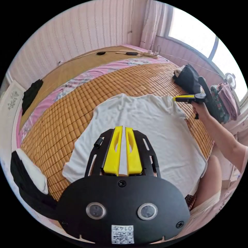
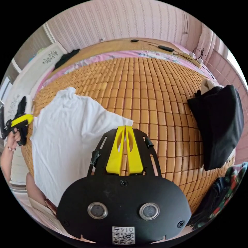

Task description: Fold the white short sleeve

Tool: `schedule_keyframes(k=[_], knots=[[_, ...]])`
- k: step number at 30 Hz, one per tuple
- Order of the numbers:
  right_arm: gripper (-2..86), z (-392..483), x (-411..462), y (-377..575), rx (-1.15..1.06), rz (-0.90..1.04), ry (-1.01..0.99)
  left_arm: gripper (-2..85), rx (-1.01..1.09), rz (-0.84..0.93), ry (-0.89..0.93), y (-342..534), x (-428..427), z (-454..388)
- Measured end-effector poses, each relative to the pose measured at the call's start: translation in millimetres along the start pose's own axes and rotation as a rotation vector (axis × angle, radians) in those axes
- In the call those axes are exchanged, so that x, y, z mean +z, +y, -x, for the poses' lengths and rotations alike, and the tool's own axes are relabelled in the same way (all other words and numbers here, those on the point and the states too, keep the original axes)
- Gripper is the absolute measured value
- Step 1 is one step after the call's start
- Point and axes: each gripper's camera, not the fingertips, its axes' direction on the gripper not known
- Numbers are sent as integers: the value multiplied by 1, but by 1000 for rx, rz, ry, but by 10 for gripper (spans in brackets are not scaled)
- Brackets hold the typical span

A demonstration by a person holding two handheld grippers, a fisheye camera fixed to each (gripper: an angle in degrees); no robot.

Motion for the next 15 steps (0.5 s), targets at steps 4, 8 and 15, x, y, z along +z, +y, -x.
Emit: schedule_keyframes(k=[4,8,15], knots=[[-2,4,-3,-6,37,49,21,-4,-205,8,-33,99,-44,72],[1,30,-16,-17,37,78,106,12,-363,-13,-34,183,-74,112],[18,240,-48,-6,-395,0,-208,37,-604,-107,57,288,-97,137]])
